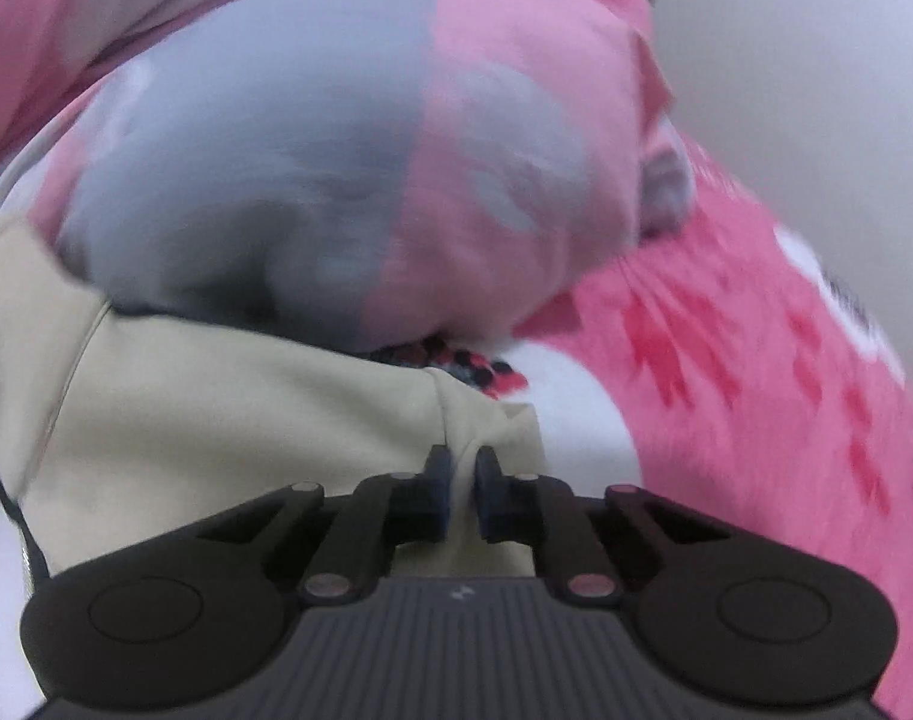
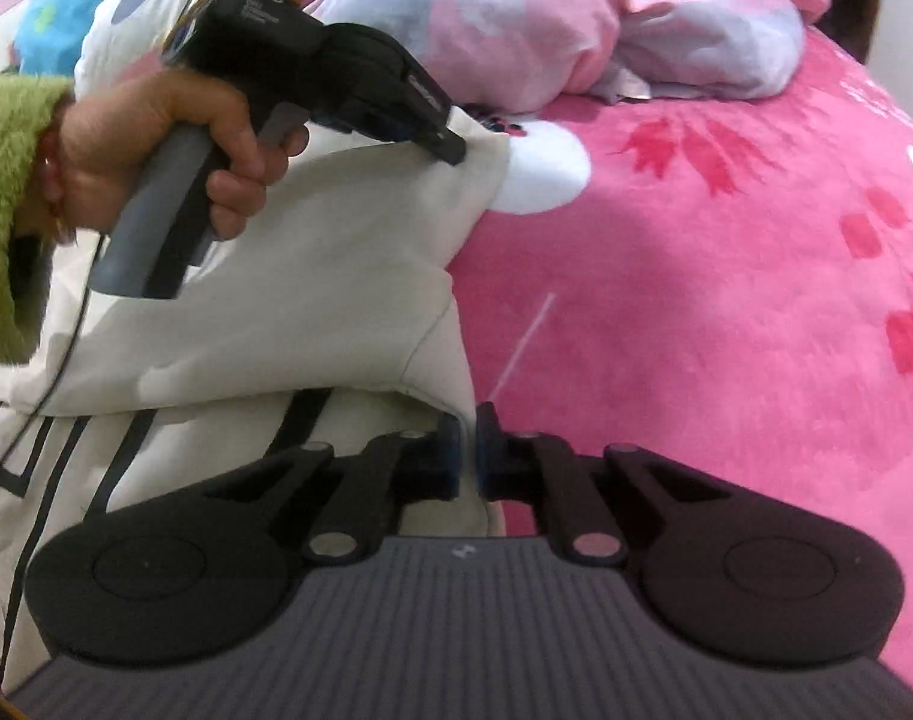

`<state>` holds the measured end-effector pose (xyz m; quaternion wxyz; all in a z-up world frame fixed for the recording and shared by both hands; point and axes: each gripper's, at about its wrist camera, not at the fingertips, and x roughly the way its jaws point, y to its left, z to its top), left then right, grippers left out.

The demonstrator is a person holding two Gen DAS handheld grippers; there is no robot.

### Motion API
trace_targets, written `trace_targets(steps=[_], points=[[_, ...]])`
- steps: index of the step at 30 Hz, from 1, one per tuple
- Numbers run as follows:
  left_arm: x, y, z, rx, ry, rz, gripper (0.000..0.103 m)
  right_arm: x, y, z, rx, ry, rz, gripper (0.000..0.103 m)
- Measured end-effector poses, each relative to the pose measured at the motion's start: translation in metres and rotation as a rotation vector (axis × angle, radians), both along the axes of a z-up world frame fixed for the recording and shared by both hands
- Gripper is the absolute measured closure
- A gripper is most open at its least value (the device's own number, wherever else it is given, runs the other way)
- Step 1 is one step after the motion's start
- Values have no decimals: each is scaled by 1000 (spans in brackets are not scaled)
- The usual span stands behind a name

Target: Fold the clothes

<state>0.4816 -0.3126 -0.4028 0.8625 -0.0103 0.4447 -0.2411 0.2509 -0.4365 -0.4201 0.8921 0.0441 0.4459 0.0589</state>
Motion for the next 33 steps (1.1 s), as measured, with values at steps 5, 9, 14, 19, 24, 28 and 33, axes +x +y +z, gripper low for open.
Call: trace_targets(steps=[5,9,14,19,24,28,33], points=[[-7,4,-12,-40,-23,53,94,-10,-2,-20,10,18,-45,100],[0,14,-9,-114,40,63,76,-10,-6,-15,36,13,-49,97],[-3,31,15,-174,34,113,39,-4,-25,-5,128,67,-101,69],[-23,73,48,-303,59,216,36,-23,-40,19,195,86,-239,53],[-65,157,103,-376,31,287,31,-39,-15,55,238,59,-319,52],[-103,260,145,-358,31,396,28,-36,38,89,308,5,-307,48],[-158,403,171,-292,89,604,28,-6,128,107,393,-8,-217,43]])
